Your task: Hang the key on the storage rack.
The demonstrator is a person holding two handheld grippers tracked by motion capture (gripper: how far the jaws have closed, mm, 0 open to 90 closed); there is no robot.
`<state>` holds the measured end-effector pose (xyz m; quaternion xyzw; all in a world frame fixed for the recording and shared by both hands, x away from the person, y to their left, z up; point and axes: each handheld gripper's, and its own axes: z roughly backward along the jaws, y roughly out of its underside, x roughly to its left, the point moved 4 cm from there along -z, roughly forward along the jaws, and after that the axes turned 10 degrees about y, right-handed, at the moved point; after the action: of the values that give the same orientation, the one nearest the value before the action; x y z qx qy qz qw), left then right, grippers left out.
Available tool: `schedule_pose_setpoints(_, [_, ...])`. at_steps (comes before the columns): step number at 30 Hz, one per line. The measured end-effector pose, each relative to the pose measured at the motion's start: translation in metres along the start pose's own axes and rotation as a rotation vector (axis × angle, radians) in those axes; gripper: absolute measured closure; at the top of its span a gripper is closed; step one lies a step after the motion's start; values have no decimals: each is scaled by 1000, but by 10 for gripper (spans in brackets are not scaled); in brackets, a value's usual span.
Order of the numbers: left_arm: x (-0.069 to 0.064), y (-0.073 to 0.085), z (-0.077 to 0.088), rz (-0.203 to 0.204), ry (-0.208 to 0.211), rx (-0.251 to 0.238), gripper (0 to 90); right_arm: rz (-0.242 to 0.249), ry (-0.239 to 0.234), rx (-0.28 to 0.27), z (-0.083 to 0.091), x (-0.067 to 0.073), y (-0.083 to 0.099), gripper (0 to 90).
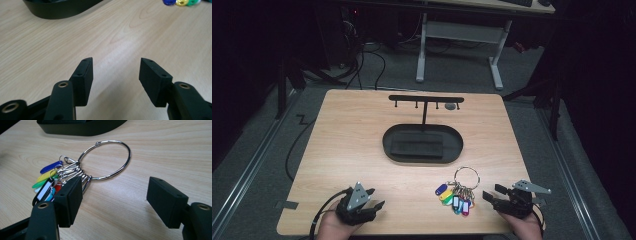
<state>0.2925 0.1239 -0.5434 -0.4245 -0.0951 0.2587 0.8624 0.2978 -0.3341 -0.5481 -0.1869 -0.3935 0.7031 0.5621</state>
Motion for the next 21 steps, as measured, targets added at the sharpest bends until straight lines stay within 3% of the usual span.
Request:
schedule_pose_setpoints(5, [-2, 2, 5, 14, -6, -22, 460, 42, -10, 27, -5, 9, 1, 296])
schedule_pose_setpoints(10, [-3, 2, 0, 32, 22, -36, 434, 89, -18, 45, -5, 21, 1, 281])
schedule_pose_setpoints(12, [-7, 4, -2, 18, 42, -25, 432, 100, -35, 69, -4, 29, -2, 315])
schedule_pose_setpoints(18, [-19, 2, -4, -62, 82, -13, 431, 201, -18, 184, -10, 58, -26, 395])
schedule_pose_setpoints(21, [-20, 1, -5, -49, 106, -19, 432, 254, 4, 253, -15, 72, -39, 400])
